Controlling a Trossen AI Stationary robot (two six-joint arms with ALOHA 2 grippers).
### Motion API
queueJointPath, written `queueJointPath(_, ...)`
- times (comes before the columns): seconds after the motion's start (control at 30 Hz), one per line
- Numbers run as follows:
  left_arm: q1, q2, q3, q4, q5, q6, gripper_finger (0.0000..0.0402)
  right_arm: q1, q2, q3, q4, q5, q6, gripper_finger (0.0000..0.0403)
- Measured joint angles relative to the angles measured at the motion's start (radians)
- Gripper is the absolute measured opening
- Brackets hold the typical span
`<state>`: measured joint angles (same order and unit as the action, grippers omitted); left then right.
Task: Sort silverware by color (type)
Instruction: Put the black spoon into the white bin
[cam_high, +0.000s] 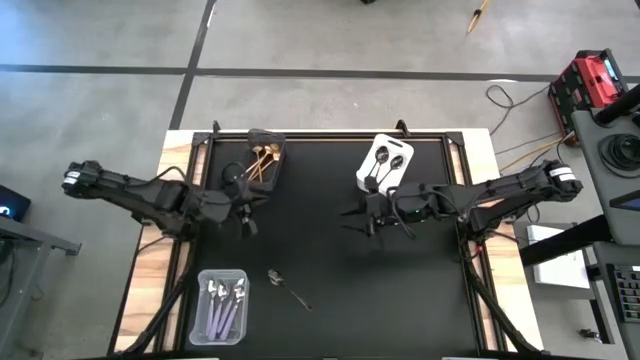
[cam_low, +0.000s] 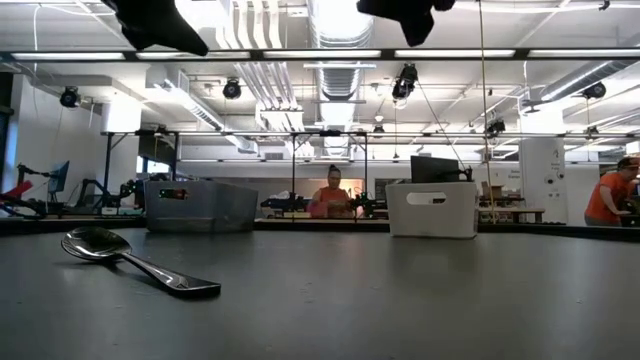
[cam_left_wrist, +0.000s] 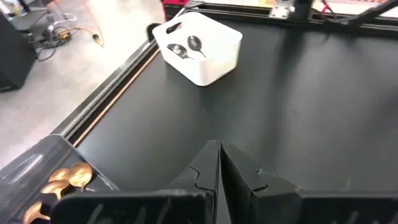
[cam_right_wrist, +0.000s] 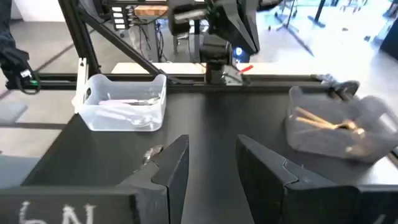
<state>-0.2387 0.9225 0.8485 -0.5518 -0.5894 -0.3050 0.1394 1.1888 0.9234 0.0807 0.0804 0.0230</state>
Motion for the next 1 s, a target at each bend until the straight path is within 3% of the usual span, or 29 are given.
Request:
queueJointPath(0.27, -0.114, -0.02, -0.006, 0.006, -0.049, 0.054, 0.0, 0.0, 0.157, 0.005, 0.096, 0.0, 0.155, 0.0123)
queueJointPath(0.47, -0.166, -0.03, -0.007, 0.018, -0.059, 0.069, 0.0, 0.0, 0.311, 0.106, 0.07, -0.002, 0.221, 0.0123)
queueJointPath(0.8, -0.188, -0.041, -0.007, -0.006, -0.07, 0.093, 0.0, 0.016, 0.565, 0.433, -0.217, -0.009, 0.238, 0.0123)
queueJointPath(1.0, -0.188, -0.048, -0.008, -0.043, -0.165, 0.13, 0.0, 0.018, 0.688, 0.641, -0.423, -0.009, 0.313, 0.0123)
